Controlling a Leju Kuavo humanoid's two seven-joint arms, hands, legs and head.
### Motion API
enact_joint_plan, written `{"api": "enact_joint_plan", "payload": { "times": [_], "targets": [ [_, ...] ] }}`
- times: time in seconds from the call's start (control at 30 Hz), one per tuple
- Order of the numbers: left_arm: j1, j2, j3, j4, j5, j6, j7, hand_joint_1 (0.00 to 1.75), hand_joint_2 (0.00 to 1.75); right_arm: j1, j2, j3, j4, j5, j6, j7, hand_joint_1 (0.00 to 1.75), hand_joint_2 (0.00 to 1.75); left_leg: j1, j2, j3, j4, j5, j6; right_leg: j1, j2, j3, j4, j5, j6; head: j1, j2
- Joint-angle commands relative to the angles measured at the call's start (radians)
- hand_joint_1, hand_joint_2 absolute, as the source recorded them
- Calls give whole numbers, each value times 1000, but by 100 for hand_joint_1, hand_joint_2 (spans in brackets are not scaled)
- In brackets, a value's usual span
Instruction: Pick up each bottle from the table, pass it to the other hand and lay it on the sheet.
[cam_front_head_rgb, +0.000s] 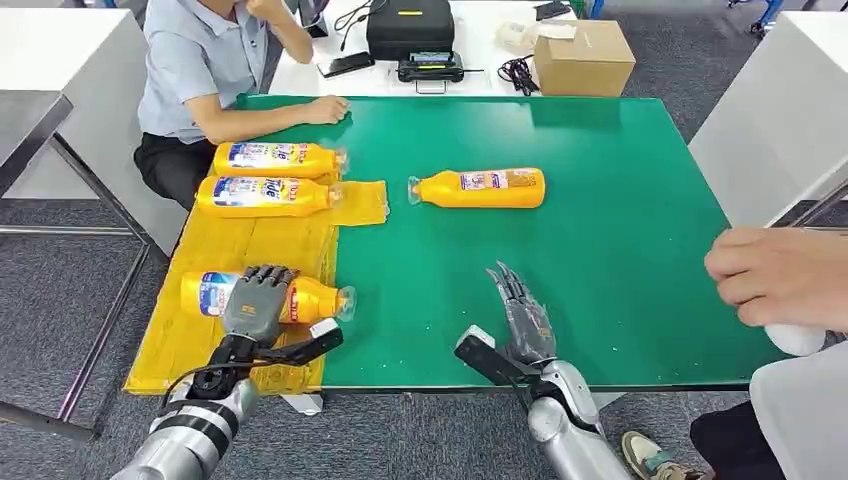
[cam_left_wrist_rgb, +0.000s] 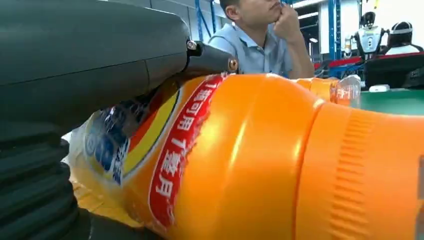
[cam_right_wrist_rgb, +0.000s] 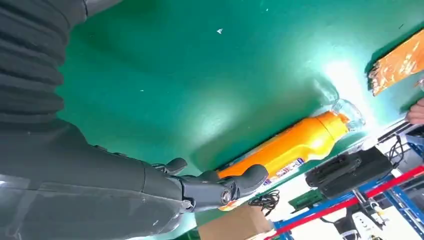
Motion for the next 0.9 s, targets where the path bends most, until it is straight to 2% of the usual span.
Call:
{"api": "enact_joint_plan", "payload": {
  "times": [0.03,0.23,0.3,0.43,0.6,0.9],
  "targets": [
    [-27,20,-66,142,21,-161,38,0,175,-32,13,-24,48,-2,2,-4,0,175,2,4,4,0,-1,-4,3,3,4,-1,0,-4,0,0],
    [-27,22,-67,142,21,-163,37,0,175,-34,14,-24,47,-2,3,-4,0,175,0,-1,10,-1,0,-2,0,0,10,-1,0,-2,0,0],
    [-34,25,-80,151,25,-239,48,0,175,-33,14,-27,46,3,3,-1,0,175,2,2,9,-1,1,-3,2,2,9,-2,2,-4,0,0],
    [-36,30,-89,160,79,-389,51,0,175,-36,11,-39,46,17,8,2,0,175,1,-2,10,-2,2,-2,1,-1,11,-1,1,-3,0,0],
    [-33,39,-101,191,103,-450,55,0,175,-47,13,-44,61,32,5,-1,0,175,0,-1,15,-3,2,-2,1,0,16,-2,2,-3,0,0],
    [-31,41,-112,195,126,-474,51,0,175,-54,13,-38,74,49,-7,1,0,175,0,-3,20,-3,2,-3,0,-2,21,-2,1,-4,0,0]
  ]
}}
